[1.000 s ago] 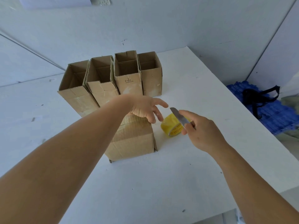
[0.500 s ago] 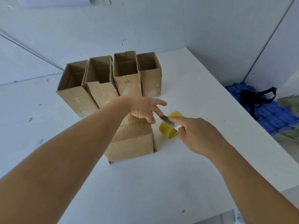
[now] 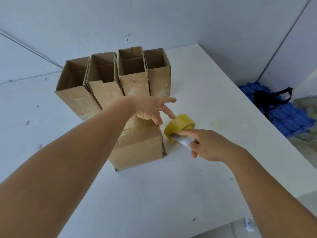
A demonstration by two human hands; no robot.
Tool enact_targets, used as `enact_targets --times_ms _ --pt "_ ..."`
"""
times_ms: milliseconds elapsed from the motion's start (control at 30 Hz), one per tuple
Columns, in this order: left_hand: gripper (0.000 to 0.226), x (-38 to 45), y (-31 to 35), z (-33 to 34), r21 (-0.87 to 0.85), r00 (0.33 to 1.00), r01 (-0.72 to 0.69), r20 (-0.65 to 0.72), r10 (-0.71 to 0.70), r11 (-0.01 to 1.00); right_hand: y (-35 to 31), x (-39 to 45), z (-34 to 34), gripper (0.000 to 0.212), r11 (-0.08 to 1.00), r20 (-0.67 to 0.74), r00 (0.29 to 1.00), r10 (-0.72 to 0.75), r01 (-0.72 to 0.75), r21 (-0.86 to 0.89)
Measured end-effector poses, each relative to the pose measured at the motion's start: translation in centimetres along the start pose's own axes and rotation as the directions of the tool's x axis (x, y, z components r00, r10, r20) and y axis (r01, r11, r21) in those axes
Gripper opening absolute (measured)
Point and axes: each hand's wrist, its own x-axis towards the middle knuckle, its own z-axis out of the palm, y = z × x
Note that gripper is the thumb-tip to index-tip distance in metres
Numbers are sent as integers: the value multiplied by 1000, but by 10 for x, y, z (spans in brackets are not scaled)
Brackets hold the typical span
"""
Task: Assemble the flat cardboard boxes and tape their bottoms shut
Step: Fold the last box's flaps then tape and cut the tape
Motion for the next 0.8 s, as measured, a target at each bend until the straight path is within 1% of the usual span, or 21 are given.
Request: enact_targets --times_ms 67,133,200,233,300,367,400,467,533,600,633,733,767,800 --pt "95 1 0 0 -4 1000 -3 -3 3 1000 7 3 10 46 999 35 999 36 -37 22" --pt "95 1 0 0 5 1000 -6 -5 6 1000 18 7 20 37 993 69 992 110 -112 27" --pt "96 1 0 0 13 1000 -8 -10 8 1000 30 9 26 30 982 96 977 189 -189 -17" --pt "96 1 0 1 14 1000 -9 -12 9 1000 34 10 27 29 974 89 970 227 -223 -48" --pt "96 1 1 1 10 1000 -9 -10 9 1000 42 11 25 36 952 -4 959 285 -283 -113" --pt "97 1 0 1 9 1000 -5 -13 5 1000 45 15 23 58 945 -163 943 288 -308 -112" --pt "97 1 1 2 8 1000 -3 -16 3 1000 43 17 23 72 956 -226 936 270 -288 -54" --pt "98 1 1 2 1 1000 2 -14 -2 1000 30 22 24 94 973 -292 932 214 -177 148" --pt "98 0 2 2 -7 1000 7 -16 -7 1000 13 29 31 99 926 -327 926 187 -55 374" --pt "99 -1 3 3 -17 1000 11 -16 -11 1000 -2 39 41 93 859 -351 914 201 8 512" --pt "99 -2 4 3 -19 1000 10 -15 -10 1000 -8 45 46 85 832 -383 898 217 35 554" --pt "99 -3 5 3 -7 1000 15 -18 -15 1000 -18 58 54 45 714 -502 807 313 149 684" --pt "99 -4 5 4 -2 1000 17 -21 -17 1000 -18 61 54 33 699 -531 779 332 175 694" --pt "99 -4 6 4 1 1000 20 -24 -20 1000 -18 62 54 24 712 -564 755 335 189 676"
